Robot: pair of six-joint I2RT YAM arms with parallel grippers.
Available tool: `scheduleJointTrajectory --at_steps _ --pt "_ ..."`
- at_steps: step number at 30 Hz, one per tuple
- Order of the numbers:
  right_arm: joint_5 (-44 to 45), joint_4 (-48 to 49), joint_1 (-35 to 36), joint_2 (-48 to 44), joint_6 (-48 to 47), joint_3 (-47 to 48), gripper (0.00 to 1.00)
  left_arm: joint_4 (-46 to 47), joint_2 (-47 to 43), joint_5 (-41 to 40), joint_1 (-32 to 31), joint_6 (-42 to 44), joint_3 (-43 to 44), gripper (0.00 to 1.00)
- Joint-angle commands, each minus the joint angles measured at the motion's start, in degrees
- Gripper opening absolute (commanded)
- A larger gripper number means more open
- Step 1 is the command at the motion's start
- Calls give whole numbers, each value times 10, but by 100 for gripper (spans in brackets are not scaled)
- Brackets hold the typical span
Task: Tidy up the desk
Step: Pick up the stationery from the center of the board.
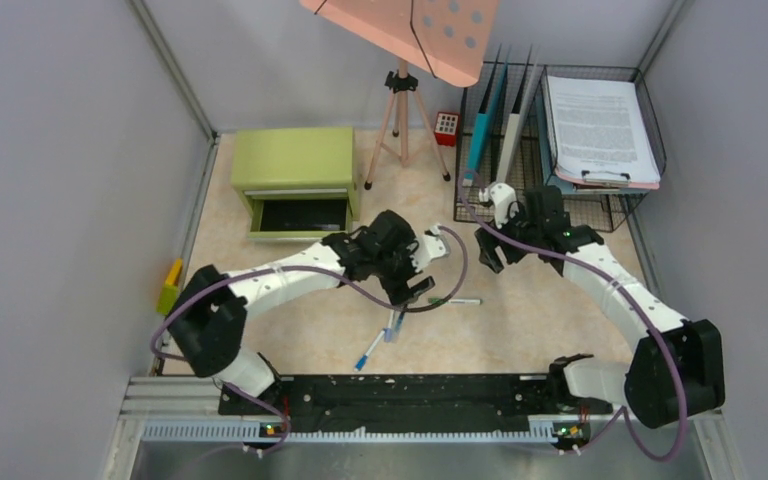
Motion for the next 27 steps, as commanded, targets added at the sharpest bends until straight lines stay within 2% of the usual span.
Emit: scheduleJointTrajectory --at_steps 1,11,22,27 --pt "1 56 -20 -3 19 -7 73 62 61 -27 -46 26 20 88" --pt "19 44 -37 40 20 4 70 41 201 -44 -111 90 129 80" --pt "23 36 -47 49 15 5 69 6 281 -50 -117 111 177 66" --pt "20 35 -51 49 14 6 69 2 299 -56 -119 108 176 49"
